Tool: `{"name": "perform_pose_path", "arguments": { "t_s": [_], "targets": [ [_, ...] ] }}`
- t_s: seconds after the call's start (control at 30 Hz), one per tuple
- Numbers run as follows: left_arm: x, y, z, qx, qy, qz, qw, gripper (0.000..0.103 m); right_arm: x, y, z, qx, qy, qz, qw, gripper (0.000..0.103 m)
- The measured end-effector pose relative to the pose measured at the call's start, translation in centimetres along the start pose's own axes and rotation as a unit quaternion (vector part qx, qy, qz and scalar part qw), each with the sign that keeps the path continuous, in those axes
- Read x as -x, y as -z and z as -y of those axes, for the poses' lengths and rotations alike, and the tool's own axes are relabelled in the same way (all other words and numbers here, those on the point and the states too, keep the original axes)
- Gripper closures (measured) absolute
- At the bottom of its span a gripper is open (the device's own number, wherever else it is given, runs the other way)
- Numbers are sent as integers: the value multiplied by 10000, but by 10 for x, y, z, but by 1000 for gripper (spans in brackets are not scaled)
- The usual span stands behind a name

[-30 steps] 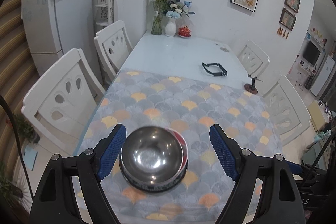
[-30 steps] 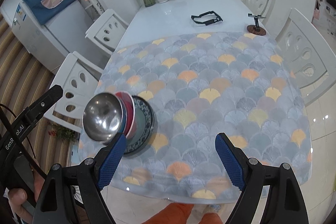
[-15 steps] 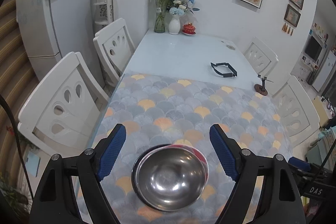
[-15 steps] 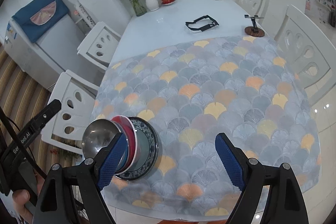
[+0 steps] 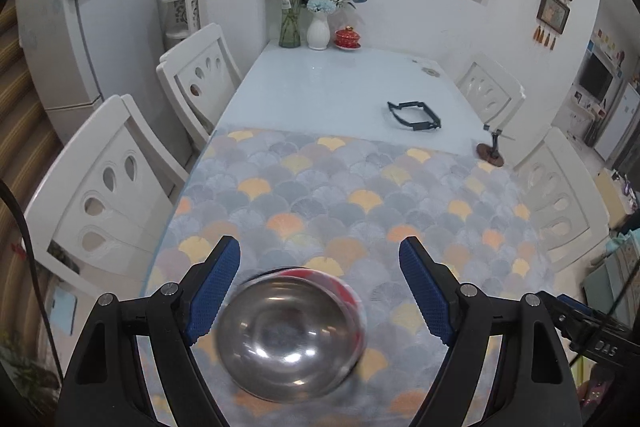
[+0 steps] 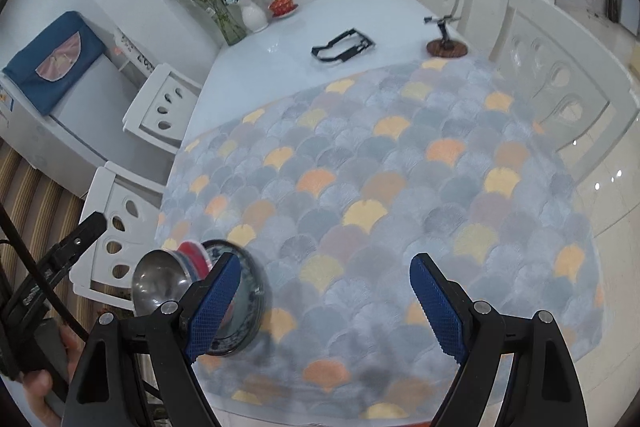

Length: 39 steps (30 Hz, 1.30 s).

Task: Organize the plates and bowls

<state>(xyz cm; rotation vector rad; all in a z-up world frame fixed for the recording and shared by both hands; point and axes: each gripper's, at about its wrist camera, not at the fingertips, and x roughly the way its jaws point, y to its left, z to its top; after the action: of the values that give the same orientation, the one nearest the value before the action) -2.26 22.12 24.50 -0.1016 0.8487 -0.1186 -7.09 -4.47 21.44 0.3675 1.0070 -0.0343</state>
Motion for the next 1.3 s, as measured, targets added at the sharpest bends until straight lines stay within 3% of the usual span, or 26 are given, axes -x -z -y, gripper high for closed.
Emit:
{"name": "perform_pose_path", "arguments": {
  "t_s": [0.23,0.53,0.73,0.87,0.93,1.03,1.2,1.3],
  "targets": [
    [6,17,54,-249,-221,-41,9994,22,8,-16,32,291,291,69,9991,18],
    [-22,52,94,30,-210,-535,9983,22,-13,-21,63,575,589,-237,9963,18],
    [-67,90,118,373,-316,-823,9954,22,-63,-6,93,1115,1455,-43,9830,18],
    [-97,115,125,682,-624,-1026,9904,22,-101,2,128,935,1325,-400,9860,20],
    [-110,130,130,727,-917,-887,9892,22,-115,6,139,1001,1398,-309,9846,20],
    [-132,151,140,677,-1379,-1019,9829,23,-138,10,150,1162,1467,-384,9816,20],
    [-146,167,160,315,-1352,-798,9871,23,-141,9,153,1322,1374,-122,9816,18],
    [-157,165,170,140,-1032,-606,9927,22,-144,8,159,1347,1242,-34,9831,9]
  ]
}}
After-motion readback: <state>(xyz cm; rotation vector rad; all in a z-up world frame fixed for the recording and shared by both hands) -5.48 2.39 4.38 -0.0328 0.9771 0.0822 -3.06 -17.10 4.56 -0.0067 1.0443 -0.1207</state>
